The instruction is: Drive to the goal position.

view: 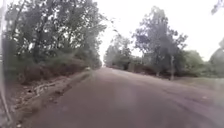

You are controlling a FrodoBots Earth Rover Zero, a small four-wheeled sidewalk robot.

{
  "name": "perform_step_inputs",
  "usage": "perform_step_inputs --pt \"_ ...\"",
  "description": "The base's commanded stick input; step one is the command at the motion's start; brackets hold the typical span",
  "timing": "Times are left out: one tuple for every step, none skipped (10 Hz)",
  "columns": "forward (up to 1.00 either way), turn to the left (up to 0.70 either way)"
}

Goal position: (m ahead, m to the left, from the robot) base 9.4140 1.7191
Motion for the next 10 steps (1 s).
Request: perform_step_inputs --pt "0.7 0.0" --pt "0.7 0.0" --pt "0.7 0.0" --pt "0.7 0.0" --pt "0.7 0.0" --pt "0.7 0.0" --pt "0.7 0.0" --pt "0.7 0.0" --pt "0.7 0.0" --pt "0.7 0.0"
